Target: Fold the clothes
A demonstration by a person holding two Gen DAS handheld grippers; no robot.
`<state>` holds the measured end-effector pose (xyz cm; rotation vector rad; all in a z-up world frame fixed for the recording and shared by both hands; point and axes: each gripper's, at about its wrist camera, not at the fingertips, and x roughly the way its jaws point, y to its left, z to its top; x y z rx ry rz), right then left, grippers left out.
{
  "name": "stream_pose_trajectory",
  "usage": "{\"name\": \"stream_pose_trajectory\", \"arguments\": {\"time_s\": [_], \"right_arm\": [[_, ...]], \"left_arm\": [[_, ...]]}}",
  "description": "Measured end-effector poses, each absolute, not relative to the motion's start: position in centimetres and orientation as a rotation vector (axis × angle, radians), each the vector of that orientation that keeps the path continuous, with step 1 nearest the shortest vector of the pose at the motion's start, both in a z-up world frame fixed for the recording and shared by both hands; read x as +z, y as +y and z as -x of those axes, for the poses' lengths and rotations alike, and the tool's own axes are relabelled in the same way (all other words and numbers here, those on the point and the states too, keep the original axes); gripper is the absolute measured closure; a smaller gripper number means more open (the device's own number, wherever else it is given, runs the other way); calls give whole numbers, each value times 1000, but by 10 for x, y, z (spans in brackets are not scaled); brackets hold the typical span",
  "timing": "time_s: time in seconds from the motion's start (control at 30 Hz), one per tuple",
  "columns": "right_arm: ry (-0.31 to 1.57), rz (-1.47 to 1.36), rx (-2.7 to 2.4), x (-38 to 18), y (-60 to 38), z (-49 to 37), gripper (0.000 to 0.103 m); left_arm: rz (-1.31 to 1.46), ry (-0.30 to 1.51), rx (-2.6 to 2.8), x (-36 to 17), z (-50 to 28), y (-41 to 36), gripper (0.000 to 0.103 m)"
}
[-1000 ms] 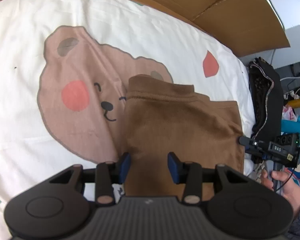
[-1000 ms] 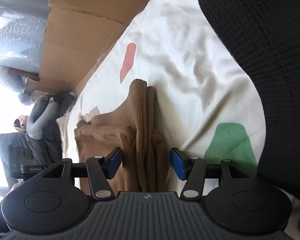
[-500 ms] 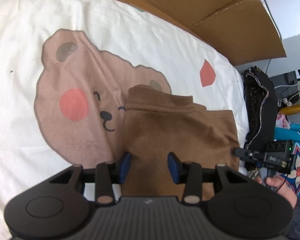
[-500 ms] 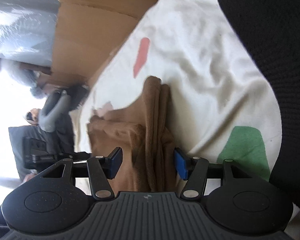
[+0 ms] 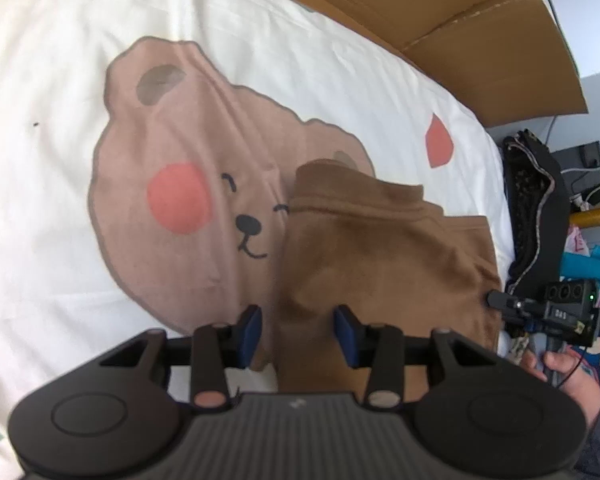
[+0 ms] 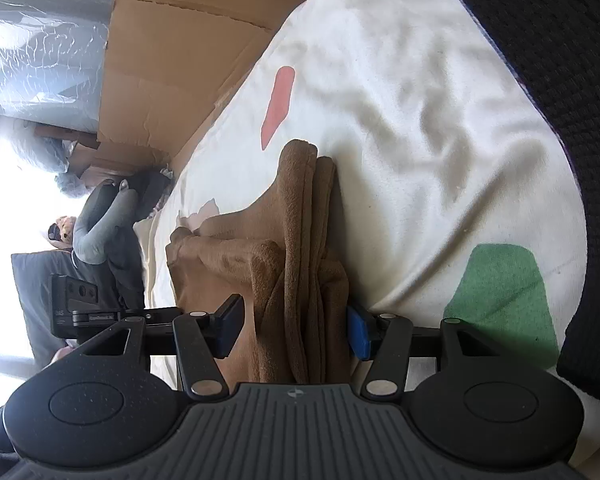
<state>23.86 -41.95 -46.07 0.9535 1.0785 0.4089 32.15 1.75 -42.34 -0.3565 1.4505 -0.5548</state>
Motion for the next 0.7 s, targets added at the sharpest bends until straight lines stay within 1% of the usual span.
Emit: {"name": "stream_pose_trajectory", "arguments": {"time_s": [0.1, 0.23, 0.47, 0.7], "right_arm": [[1045, -1015, 402, -463, -424, -236, 47], [1038, -1021, 412, -460, -423, -236, 47], [1037, -991, 425, -455, -421, -236, 47], [1064, -916, 435, -455, -412, -238, 47]], "left_arm": [[394, 1429, -587, -428, -322, 18, 60], [474, 1412, -617, -433, -327, 24, 60], [543, 1319, -676, -417, -331, 25, 60], [513, 1361, -664, -431, -323, 28, 59]]}}
